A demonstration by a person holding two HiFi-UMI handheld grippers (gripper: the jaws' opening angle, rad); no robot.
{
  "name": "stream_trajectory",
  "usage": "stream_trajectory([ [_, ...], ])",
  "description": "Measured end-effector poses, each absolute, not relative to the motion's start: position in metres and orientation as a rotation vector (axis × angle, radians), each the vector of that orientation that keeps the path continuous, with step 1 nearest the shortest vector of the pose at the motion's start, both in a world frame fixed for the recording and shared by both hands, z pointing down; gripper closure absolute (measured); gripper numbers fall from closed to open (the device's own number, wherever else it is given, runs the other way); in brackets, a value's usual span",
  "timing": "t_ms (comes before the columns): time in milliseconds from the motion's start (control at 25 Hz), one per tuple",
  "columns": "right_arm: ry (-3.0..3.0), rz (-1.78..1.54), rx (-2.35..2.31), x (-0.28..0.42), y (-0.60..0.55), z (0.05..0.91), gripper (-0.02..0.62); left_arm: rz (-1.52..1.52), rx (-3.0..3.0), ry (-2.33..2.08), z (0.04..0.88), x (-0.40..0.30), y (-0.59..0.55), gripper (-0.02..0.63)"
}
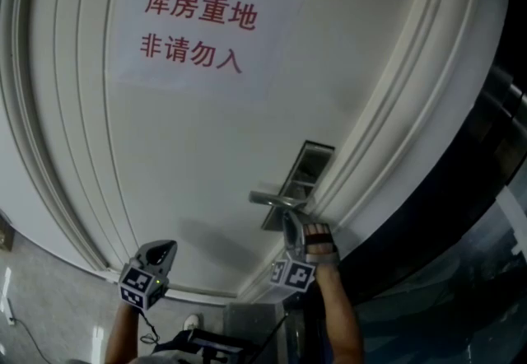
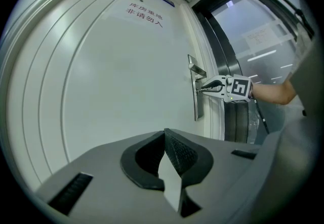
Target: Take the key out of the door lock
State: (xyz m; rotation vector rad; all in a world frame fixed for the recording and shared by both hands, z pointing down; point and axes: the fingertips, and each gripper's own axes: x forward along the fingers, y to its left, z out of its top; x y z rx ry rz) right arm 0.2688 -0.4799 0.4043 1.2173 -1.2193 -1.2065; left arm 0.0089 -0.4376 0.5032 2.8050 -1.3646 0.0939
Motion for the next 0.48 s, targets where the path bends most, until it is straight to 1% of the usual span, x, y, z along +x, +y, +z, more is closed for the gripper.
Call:
stream_trajectory([
  [200, -1.217, -1.209, 1.221, 0.2650, -0.4816, 0.4017, 0.523, 0.096, 2.800, -1.371, 0.5042, 0.0077, -0.4415, 0.597],
  [240, -1.210, -1.213, 1.224, 0.2653, -0.4816, 0.4015, 0.532, 0.096, 2.800, -1.371, 0.5042, 0.0076, -0.4419, 0.598],
  [280, -1.200, -1.217, 1.225, 0.2659, -0.4817, 0.4016, 0.564, 0.096, 2.800, -1.370, 0.5041, 0.0075, -0.4421, 0.598],
  [480, -1.175, -1.225, 1.226, 0.2660, -0.4812, 0.4018, 0.572, 0.098, 2.798, -1.364, 0.5056, 0.0072, -0.4409, 0.598],
])
